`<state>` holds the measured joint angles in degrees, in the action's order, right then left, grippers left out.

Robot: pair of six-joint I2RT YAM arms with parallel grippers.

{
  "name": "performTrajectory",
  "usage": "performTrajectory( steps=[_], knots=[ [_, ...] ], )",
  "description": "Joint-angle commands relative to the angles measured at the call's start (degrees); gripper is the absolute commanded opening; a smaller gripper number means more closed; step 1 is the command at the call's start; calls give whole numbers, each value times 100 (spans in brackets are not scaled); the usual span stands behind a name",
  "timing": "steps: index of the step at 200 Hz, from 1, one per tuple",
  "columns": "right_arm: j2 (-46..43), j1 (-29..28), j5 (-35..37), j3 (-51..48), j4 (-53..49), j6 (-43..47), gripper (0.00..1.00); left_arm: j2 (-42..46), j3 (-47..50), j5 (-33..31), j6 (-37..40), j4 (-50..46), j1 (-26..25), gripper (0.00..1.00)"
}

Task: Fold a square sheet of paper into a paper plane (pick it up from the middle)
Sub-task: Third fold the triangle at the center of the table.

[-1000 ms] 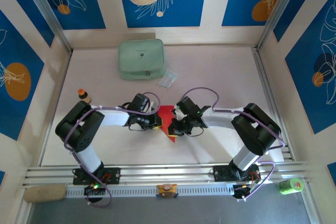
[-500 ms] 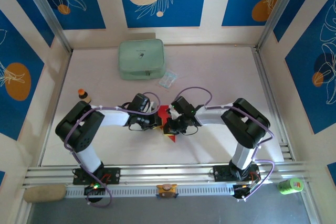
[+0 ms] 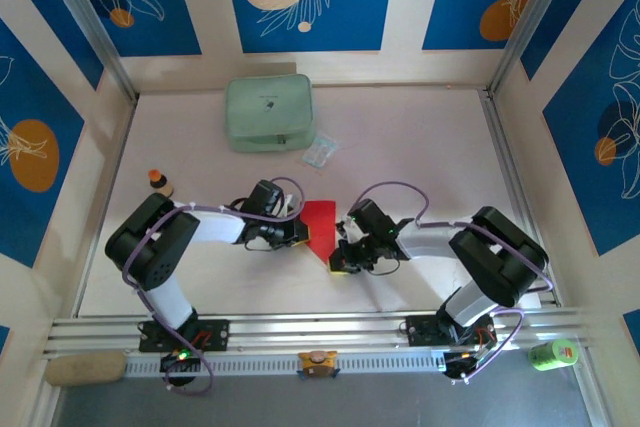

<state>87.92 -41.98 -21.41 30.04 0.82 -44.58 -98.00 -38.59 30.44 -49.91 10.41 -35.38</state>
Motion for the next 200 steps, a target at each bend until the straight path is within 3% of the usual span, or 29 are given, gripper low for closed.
performTrajectory(
  steps=[1, 50, 106, 154, 200],
  knots=[
    [-287, 38, -21, -201, -459, -19, 2, -102, 214, -247, -93, -243, 31, 0],
    [-639, 67, 66, 323, -627, 34, 3, 26, 313, -236, -306, -34, 23, 0],
    [514, 25, 470, 1077, -672, 100, 3, 43, 319, -209, -353, 26, 22, 0],
    [748, -3, 586, 601, -577, -41, 1, 193, 187, -105, -273, 36, 23, 0],
    [722, 5, 636, 533, -603, -58, 0, 672, 209, -307, -220, 229, -86, 7]
  ],
)
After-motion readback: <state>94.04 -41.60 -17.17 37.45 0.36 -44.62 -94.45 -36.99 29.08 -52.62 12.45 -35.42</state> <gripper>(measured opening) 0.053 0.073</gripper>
